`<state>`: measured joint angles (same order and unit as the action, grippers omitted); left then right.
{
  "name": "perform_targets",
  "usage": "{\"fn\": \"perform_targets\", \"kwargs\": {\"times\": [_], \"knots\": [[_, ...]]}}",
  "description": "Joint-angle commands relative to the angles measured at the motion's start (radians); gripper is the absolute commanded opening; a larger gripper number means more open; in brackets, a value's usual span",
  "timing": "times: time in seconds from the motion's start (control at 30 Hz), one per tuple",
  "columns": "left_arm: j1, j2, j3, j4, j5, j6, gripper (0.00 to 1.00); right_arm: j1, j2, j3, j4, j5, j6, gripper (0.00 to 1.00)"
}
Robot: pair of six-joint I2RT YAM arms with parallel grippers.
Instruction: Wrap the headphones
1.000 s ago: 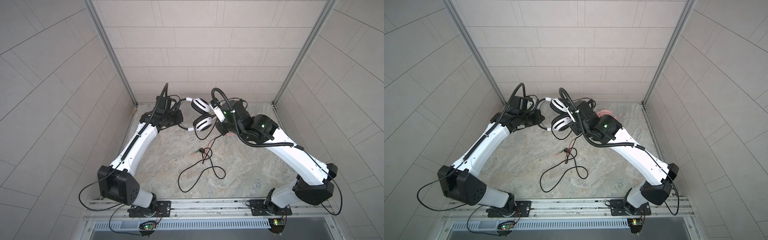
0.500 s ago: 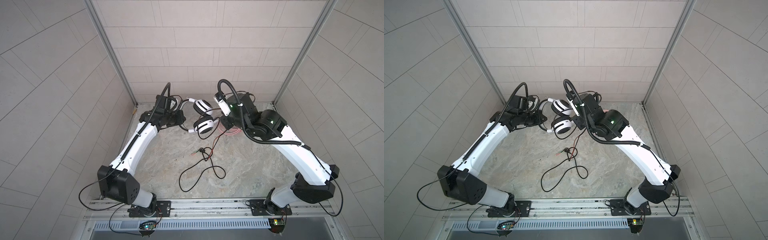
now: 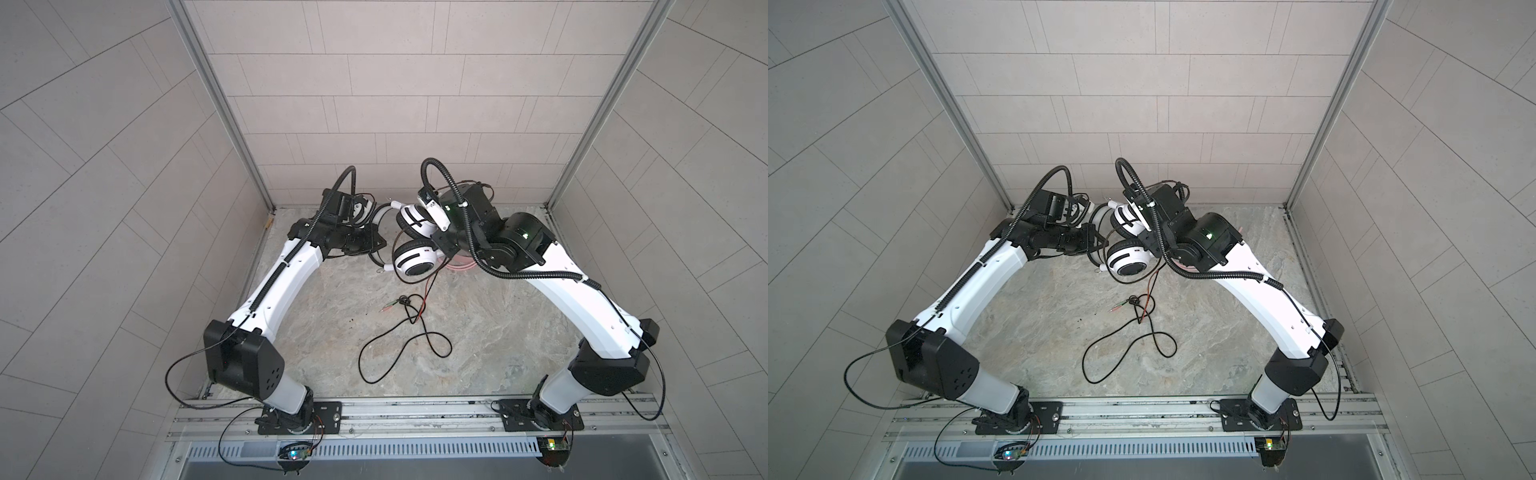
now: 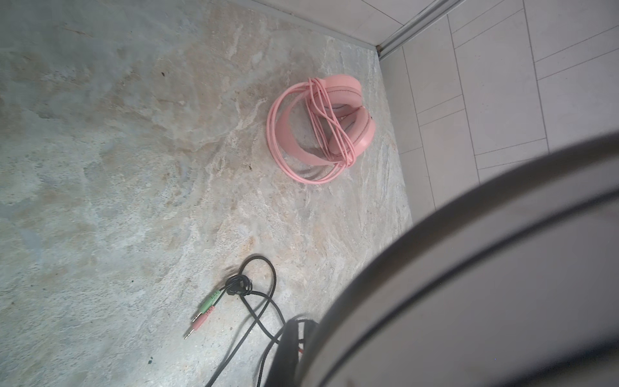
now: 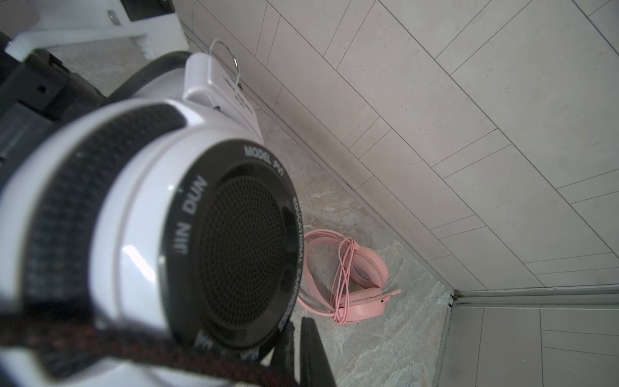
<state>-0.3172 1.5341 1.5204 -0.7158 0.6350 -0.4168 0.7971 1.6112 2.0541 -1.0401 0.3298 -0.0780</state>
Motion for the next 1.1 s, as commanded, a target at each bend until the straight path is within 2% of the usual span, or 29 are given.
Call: {"fn": "perform_targets", "kwargs": {"times": [0.0, 0.17, 0.47, 0.93, 1.07], "knots": [[-0.023, -0.004, 0.050, 0.023, 0.118, -0.030, 0.00, -0.001, -0.016, 0.009, 0.038, 0.044, -0.019, 0.00], [-0.040, 0.001, 0.058, 0.023, 0.183, -0.042, 0.00, -0.005, -0.015, 0.009, 0.073, 0.078, -0.023, 0.00], [-0.048, -0.010, 0.054, 0.045, 0.245, -0.055, 0.00, -0.034, -0.023, -0.013, 0.098, 0.069, -0.023, 0.00], [-0.060, -0.015, 0.002, 0.112, 0.300, -0.105, 0.00, -0.062, -0.093, -0.075, 0.160, 0.016, -0.002, 0.00], [-0.060, -0.005, 0.000, 0.098, 0.310, -0.095, 0.00, -0.089, -0.092, -0.062, 0.143, -0.043, 0.003, 0.00]]}}
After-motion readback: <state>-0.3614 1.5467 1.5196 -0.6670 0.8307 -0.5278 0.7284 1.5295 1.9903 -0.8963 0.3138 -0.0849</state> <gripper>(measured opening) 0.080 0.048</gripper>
